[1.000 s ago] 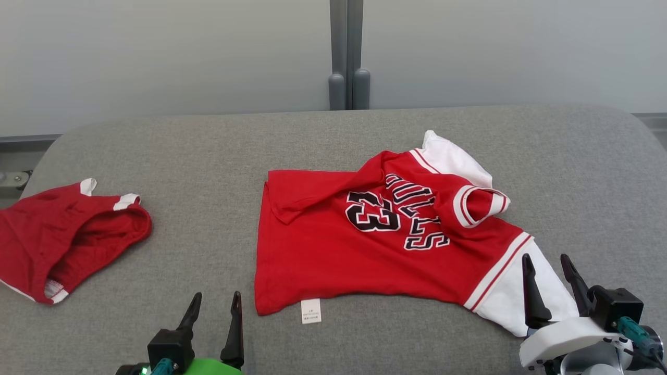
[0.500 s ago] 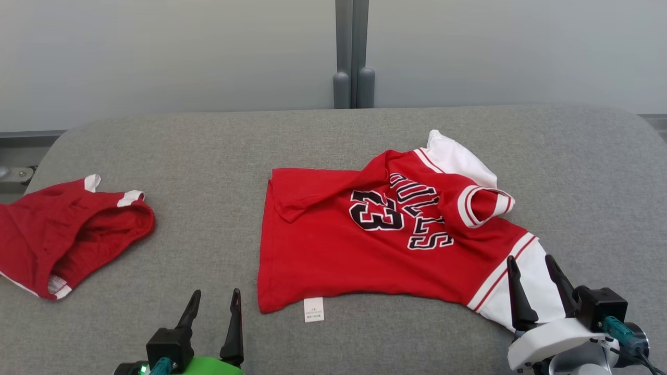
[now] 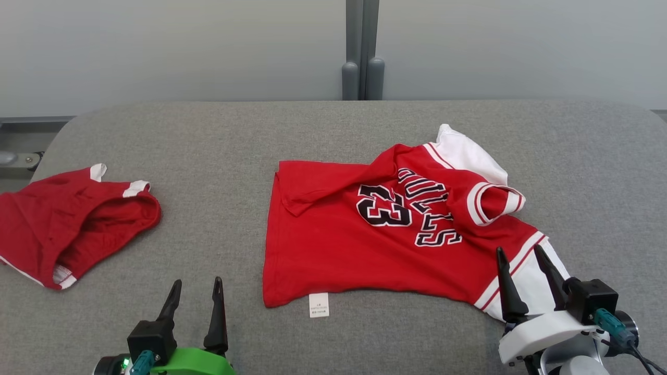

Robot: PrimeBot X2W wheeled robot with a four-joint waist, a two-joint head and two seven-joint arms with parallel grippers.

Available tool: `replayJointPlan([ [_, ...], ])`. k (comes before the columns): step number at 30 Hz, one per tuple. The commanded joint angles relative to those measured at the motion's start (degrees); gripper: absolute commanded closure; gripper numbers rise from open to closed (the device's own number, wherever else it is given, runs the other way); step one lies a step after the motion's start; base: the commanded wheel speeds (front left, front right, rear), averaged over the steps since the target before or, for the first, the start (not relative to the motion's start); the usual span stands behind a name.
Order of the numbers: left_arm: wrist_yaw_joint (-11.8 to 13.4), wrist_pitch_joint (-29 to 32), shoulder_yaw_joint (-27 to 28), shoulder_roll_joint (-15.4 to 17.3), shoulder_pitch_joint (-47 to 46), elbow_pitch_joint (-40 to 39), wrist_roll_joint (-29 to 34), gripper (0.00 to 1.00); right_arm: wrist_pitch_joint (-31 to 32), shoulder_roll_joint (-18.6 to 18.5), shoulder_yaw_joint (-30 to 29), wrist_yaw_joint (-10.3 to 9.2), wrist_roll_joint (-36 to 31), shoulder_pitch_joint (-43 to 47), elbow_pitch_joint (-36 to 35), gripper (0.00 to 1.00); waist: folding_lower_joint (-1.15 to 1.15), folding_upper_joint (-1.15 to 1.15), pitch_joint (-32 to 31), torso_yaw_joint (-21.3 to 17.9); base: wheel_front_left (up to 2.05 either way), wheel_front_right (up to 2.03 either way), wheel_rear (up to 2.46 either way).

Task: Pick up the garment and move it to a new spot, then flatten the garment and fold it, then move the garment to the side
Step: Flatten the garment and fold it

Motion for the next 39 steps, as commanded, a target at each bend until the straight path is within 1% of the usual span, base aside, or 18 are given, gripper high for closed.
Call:
replayJointPlan([
  [1, -0.19, 0.01, 0.13, 0.22, -0.73, 0.02, 0.44, 0.00, 0.00, -0.17, 0.07, -0.08, 0.06, -0.30, -0.01, 0.00, 0.00, 0.00, 0.02, -0.02, 0.00, 0.00, 0.00],
  [8, -1.27, 0.01, -1.66, 0.22, -1.16, 0.66, -0.68, 0.00, 0.00, -0.17, -0.49, -0.08, -0.41, -0.51, 0.82, 0.00, 0.00, 0.00, 1.47, -1.01, 0.00, 0.00, 0.00],
  [16, -2.38, 0.01, -7.27, 0.21, -5.73, 5.13, -5.37, 0.00, 0.00, -0.67, -2.14, -0.09, -1.72, -3.01, 1.81, 0.00, 0.00, 0.00, 8.96, -2.85, 0.00, 0.00, 0.00],
  [22, -1.53, 0.01, -9.58, 0.23, -7.49, 10.61, -8.74, 0.00, 0.00, -0.81, -3.83, -0.08, -2.27, -4.04, 2.56, 0.00, 0.00, 0.00, 11.37, -4.32, 0.00, 0.00, 0.00],
  [25, -1.51, 0.01, -9.87, 0.24, -8.15, 13.11, -9.34, 0.00, 0.00, -0.95, -4.61, -0.08, -2.23, -4.24, 2.79, 0.00, 0.00, 0.00, 11.68, -4.73, 0.00, 0.00, 0.00],
  [29, -1.84, 0.05, -9.78, 0.23, -8.98, 14.27, -9.59, 0.00, 0.00, -0.85, -5.36, -0.08, -2.24, -4.70, 2.90, 0.00, 0.00, 0.00, 12.28, -5.16, 0.00, 0.00, 0.00],
  [30, -1.87, 0.05, -9.68, 0.23, -9.40, 14.32, -9.48, 0.16, 0.00, -0.85, -5.59, -0.08, -2.26, -4.83, 3.05, 0.00, 0.00, 0.00, 12.44, -5.23, 0.00, 0.00, 0.00],
  [31, -1.98, 0.05, -9.78, 0.23, -9.71, 14.34, -9.03, 0.64, 0.00, -0.83, -5.83, -0.08, -2.37, -4.89, 3.24, 0.00, 0.00, 0.00, 12.55, -5.29, 0.00, 0.00, 0.00],
  [32, -2.06, 0.05, -9.89, 0.23, -9.94, 14.36, -8.93, 1.00, 0.00, -0.82, -6.03, -0.09, -2.41, -4.97, 3.48, 0.00, 0.00, 0.00, 12.74, -5.36, 0.00, 0.00, 0.00],
  [36, -2.14, 0.05, -9.94, 0.23, -10.46, 13.47, -8.48, 1.00, 0.00, -0.96, -7.00, -0.08, -2.23, -5.41, 4.65, 0.00, 0.00, 0.00, 13.01, -5.44, 0.00, 0.00, 0.00],
  [39, -1.53, 0.03, -8.50, 0.28, -10.03, 11.33, -7.70, 1.00, 0.00, -0.92, -7.99, -0.09, -1.90, -5.24, 6.30, 0.00, 0.00, 0.00, 12.84, -5.31, 0.00, 0.00, 0.00],
])
